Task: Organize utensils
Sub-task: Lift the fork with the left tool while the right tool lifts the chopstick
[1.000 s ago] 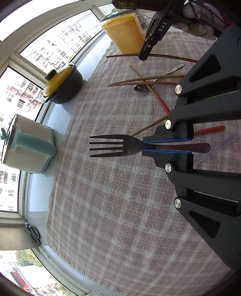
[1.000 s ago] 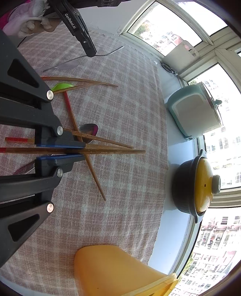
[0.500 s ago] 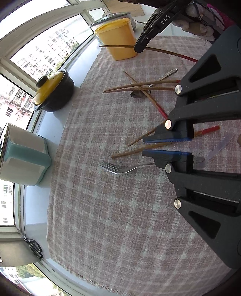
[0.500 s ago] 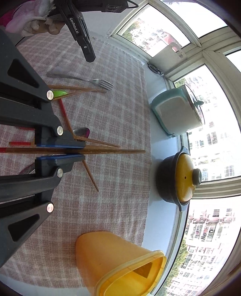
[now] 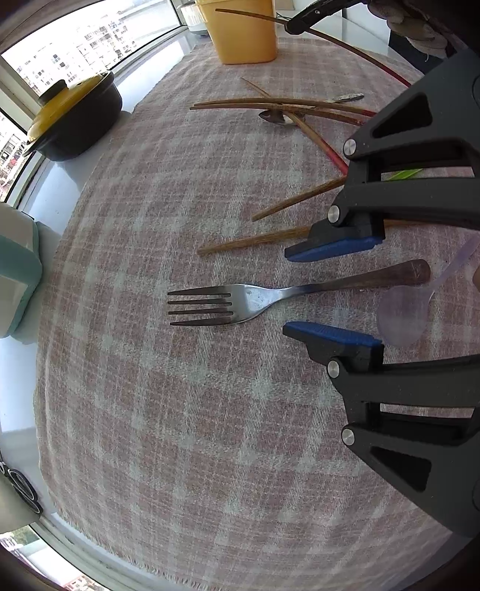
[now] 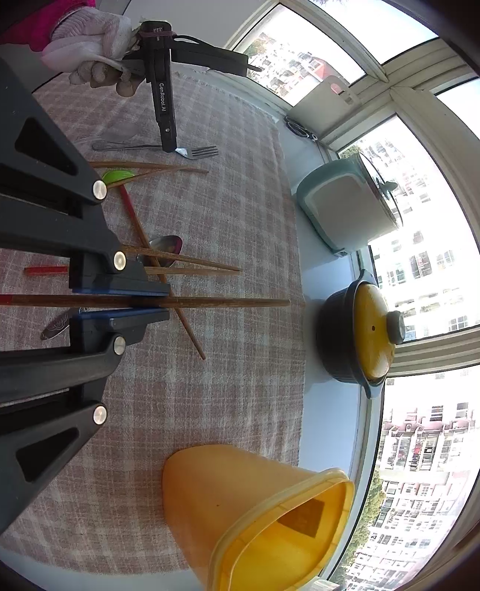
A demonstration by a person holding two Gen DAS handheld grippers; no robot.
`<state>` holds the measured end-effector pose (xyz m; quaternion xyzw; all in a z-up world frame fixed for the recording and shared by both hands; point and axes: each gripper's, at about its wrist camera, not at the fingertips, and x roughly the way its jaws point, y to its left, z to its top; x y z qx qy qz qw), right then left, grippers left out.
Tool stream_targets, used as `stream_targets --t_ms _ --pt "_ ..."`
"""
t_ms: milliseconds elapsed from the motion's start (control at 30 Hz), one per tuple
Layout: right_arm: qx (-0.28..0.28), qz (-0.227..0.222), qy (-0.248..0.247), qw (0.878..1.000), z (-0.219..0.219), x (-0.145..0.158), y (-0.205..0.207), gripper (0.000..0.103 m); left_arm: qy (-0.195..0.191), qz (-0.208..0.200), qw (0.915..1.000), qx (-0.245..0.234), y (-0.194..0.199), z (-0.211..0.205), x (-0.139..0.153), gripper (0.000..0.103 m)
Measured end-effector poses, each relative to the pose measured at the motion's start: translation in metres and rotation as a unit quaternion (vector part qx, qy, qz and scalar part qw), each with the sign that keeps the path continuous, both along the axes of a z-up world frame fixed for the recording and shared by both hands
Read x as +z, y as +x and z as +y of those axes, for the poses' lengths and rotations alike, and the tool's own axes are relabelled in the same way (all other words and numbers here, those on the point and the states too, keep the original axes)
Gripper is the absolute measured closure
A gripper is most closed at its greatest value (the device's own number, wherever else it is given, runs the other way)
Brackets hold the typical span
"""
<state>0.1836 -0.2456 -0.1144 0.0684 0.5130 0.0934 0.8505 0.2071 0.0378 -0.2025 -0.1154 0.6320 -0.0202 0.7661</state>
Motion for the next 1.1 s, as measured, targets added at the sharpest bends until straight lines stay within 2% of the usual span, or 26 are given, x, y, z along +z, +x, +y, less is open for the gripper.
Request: stream_targets --t_ms 167,333,433,500,733,867,1100 --pt "-0.003 0.002 0.001 1.000 -0.006 -0.002 0.002 0.100 0.029 0.000 0.9996 -0.005 0.000 -0.009 -0.005 0.072" --pt "-0.008 0.004 0.005 1.000 -0.011 -0.006 0.005 0.100 0.059 -0.014 0.9982 -0.005 0.001 -0.019 -0.008 0.096" --pt "-0.008 0.005 0.005 1.000 -0.012 -0.007 0.005 0.100 0.047 -0.021 0.9986 0.005 -0.001 -0.020 -0.006 0.098" --pt "-0.007 0.004 0.004 1.000 -0.012 -0.007 0.005 0.100 0.025 -0.027 0.9993 0.012 -0.005 -0.015 -0.005 0.100" --pt "-0.011 -0.001 0.003 1.000 -0.016 -0.003 0.003 0.100 -0.011 -0.064 0.9975 0.027 -0.031 -0.009 0.011 0.100" --pt "-0.011 -0.006 -0.001 1.000 -0.014 -0.001 0.002 0.100 -0.007 -0.091 0.9956 0.021 -0.039 -0.008 0.028 0.100" --pt "-0.014 -0.008 -0.004 1.000 -0.011 0.001 -0.001 0.100 -0.031 -0.109 0.9933 0.020 -0.046 -0.006 0.038 0.100"
